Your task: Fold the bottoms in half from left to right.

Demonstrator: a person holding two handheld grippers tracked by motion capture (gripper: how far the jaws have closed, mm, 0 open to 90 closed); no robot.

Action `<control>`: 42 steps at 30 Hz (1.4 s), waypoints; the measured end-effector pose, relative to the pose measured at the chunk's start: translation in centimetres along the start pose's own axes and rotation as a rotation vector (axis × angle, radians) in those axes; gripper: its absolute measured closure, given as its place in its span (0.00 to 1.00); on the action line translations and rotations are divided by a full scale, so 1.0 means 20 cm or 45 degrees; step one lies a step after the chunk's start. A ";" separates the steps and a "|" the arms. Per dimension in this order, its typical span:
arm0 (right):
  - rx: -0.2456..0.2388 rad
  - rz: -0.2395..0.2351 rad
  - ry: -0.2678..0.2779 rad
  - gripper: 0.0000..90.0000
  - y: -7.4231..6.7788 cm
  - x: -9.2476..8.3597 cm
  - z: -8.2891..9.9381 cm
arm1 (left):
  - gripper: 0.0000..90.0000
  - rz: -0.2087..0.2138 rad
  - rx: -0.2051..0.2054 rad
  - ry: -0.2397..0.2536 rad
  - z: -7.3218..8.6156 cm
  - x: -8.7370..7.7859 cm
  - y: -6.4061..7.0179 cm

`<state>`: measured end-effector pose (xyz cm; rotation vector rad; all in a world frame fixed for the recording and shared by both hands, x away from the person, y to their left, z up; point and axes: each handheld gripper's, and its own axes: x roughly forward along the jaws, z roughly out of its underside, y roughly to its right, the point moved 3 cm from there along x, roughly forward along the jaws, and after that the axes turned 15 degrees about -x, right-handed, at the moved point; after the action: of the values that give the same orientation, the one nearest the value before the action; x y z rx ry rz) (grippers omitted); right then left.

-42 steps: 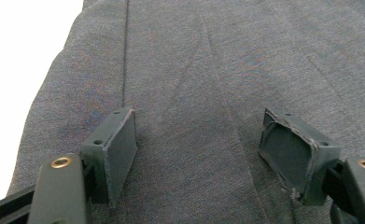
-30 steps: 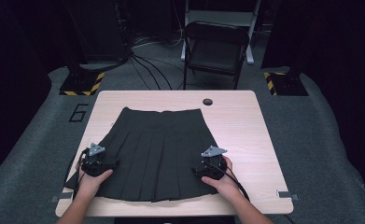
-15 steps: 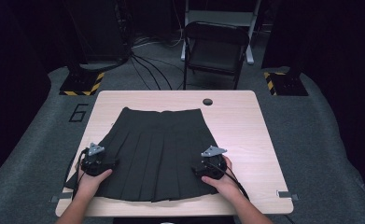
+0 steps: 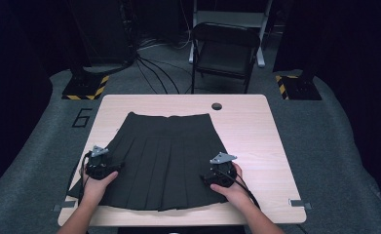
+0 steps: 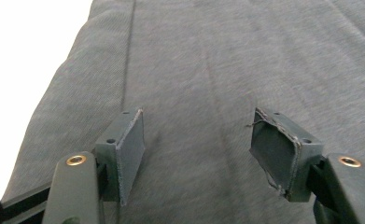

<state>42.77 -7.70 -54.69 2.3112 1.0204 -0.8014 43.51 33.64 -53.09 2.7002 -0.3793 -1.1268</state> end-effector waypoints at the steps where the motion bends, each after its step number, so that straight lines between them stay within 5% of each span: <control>1: 0.001 -0.001 0.001 0.20 0.00 0.00 0.00 | 0.38 0.001 0.008 0.000 -0.01 0.00 0.01; 5: 0.002 0.003 0.000 0.20 0.00 0.00 0.00 | 0.41 0.005 0.030 -0.008 -0.04 0.00 0.05; 13: 0.004 0.000 0.001 0.20 0.00 0.00 0.00 | 0.47 0.083 -0.079 0.017 -0.18 0.00 0.04; 19: 0.002 0.002 0.002 0.20 0.00 0.00 0.00 | 0.48 0.080 -0.046 0.008 -0.23 -0.02 0.00; 42: 0.003 0.001 0.002 0.20 0.00 0.00 0.00 | 0.49 -0.036 -0.114 0.038 -0.14 -0.10 -0.22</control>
<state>42.75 -7.71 -54.69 2.3146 1.0200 -0.8010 44.78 38.69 -51.04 2.6495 -0.2804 -1.0822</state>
